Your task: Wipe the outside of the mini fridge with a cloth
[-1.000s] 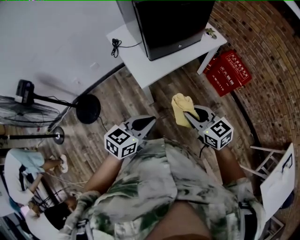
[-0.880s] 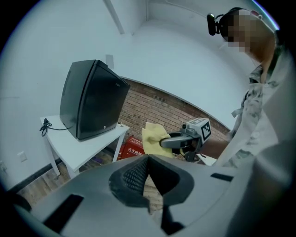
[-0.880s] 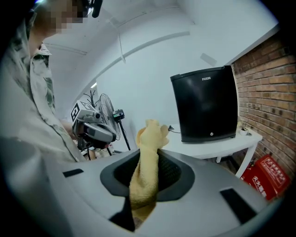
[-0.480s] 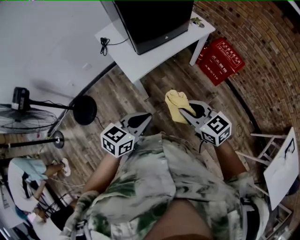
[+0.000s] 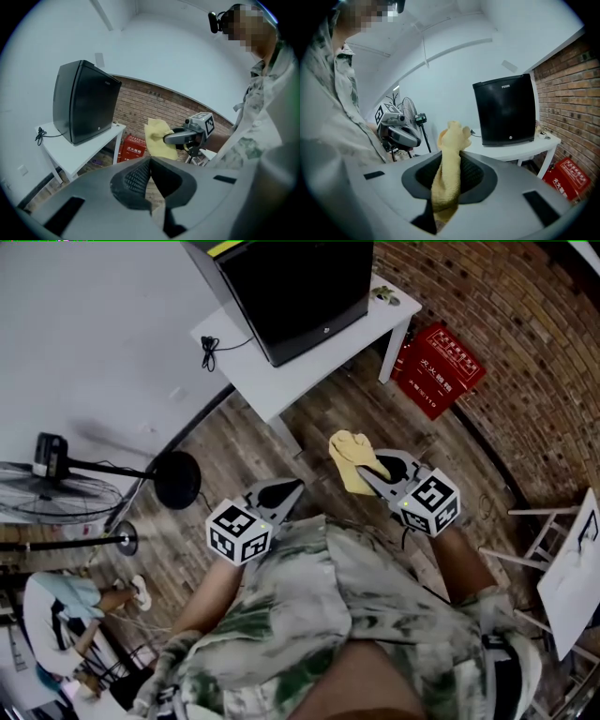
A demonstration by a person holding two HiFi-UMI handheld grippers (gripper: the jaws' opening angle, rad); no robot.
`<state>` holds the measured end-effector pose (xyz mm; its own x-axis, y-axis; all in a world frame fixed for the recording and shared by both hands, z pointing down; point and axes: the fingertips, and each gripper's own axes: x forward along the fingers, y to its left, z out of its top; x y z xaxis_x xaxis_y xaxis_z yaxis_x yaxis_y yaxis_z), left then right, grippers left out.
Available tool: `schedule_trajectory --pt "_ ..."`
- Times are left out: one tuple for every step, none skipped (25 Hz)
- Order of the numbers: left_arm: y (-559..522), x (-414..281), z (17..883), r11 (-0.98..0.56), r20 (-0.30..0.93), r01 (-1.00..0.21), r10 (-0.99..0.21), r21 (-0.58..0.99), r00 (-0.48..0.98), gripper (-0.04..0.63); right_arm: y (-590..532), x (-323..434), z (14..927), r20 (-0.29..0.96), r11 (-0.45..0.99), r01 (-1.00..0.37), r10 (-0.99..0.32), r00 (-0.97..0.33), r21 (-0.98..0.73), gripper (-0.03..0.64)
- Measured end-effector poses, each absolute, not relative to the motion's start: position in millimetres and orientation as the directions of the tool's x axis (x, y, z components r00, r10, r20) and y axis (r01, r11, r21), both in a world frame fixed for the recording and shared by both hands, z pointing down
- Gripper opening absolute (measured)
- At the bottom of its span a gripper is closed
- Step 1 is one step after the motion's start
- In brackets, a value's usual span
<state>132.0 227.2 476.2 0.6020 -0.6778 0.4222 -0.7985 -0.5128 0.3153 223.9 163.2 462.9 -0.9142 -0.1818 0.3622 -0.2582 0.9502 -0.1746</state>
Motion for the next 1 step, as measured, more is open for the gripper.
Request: schedule_trajectory --pt "227.7 134.9 475.9 -0.514 0.422 -0.797 -0.676 0.316 0.604 0.026 163.6 225.6 462.6 0.362 0.951 -0.256 -0.18 -0.915 -0.176 0.095"
